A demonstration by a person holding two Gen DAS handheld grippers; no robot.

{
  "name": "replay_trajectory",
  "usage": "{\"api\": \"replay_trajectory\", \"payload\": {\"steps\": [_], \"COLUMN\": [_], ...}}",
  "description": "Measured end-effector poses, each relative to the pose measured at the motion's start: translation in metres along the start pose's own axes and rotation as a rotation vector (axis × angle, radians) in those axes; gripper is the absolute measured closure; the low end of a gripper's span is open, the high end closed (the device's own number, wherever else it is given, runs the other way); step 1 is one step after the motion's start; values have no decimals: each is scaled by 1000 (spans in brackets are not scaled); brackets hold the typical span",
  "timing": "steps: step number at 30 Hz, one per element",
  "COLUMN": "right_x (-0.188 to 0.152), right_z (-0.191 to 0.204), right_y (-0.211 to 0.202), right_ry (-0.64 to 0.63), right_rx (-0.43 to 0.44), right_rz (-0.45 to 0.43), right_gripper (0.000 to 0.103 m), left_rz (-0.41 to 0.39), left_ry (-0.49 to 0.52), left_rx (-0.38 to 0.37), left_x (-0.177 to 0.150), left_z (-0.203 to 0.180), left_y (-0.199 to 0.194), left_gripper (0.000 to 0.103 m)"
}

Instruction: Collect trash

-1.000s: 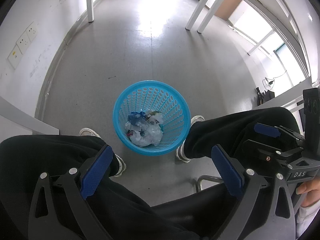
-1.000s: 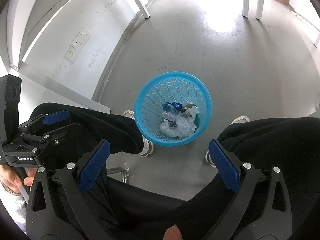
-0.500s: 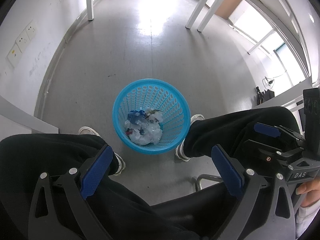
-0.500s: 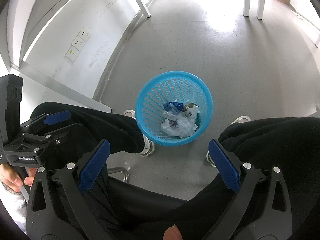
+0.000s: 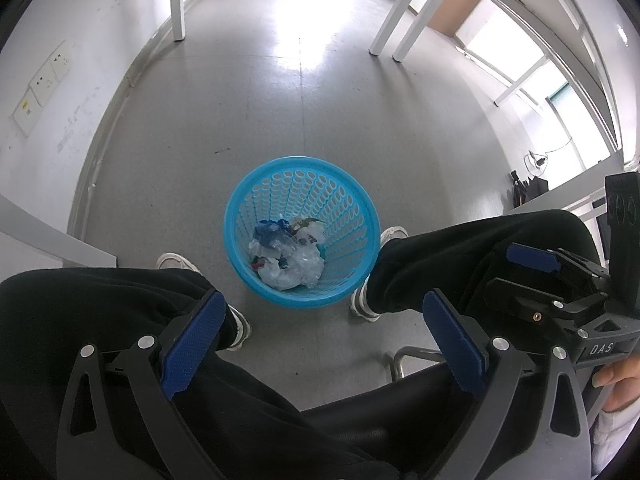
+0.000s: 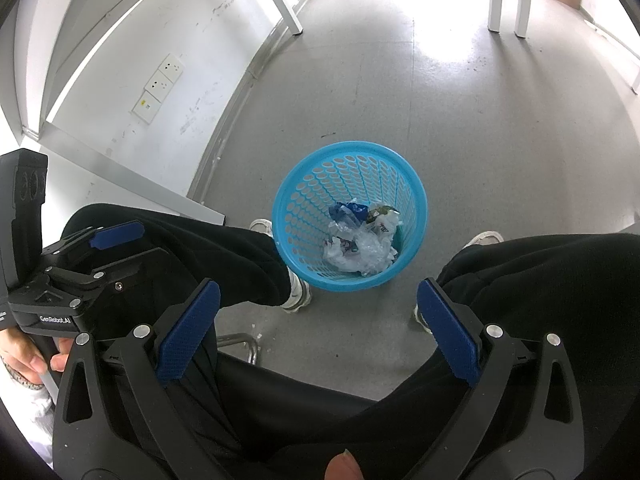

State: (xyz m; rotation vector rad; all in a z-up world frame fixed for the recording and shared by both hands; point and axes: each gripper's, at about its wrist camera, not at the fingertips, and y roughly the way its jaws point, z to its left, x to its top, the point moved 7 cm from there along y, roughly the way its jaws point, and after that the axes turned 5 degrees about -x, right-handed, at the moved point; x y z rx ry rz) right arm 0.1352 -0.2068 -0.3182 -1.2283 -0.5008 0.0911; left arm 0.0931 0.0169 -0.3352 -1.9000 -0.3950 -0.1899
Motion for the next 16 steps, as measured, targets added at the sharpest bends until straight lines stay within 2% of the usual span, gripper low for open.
{"api": "replay_trajectory", "payload": {"steps": [16], "right_x": [0], "right_z": [0], "right_y": [0], "right_ry": [-1], "right_rx": [0], "right_rz": [1], "right_gripper": [9], "left_rz": [23], "left_ry": [7], "left_rx": [-8], "left_x": [0], "left_z": [1], "left_y": [3], "left_gripper": [6]}}
